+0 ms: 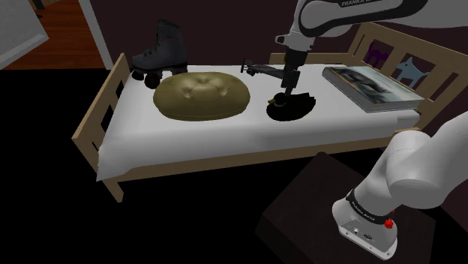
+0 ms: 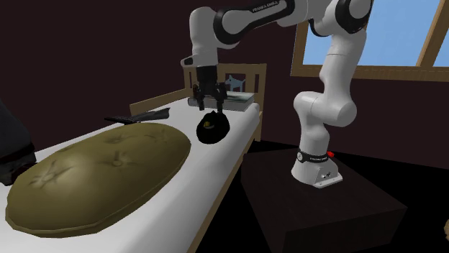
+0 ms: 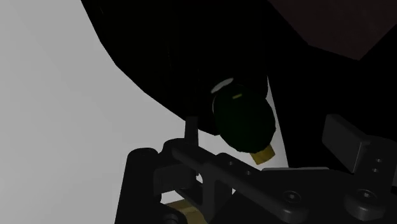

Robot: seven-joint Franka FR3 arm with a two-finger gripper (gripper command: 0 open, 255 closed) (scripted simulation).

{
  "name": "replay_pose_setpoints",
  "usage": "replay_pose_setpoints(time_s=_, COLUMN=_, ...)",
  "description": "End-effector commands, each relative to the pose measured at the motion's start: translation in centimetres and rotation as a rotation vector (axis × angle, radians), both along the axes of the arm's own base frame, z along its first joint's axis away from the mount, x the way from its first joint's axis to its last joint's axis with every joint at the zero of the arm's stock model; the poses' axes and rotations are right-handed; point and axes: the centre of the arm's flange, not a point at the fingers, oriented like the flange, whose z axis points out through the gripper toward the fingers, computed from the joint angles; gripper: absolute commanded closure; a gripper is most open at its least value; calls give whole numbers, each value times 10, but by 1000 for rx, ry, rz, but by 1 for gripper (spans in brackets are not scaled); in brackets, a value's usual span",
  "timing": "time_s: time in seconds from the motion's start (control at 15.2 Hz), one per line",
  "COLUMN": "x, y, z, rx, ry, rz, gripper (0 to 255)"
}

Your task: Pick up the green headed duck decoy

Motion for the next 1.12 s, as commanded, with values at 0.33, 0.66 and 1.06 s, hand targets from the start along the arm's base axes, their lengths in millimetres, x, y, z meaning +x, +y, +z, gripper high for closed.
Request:
replay_pose_setpoints(time_s=0.33, x=0, y=0, z=-29, rx=0, ry=-1, rz=8, gripper=0)
replay_pose_setpoints(time_s=0.66, x=0, y=2, z=-29, rx=0, ry=-1, rz=8, gripper=255)
replay_pose_setpoints(time_s=1.06, x=0, y=0, z=-24, rx=0, ry=-1, rz=8, gripper=255)
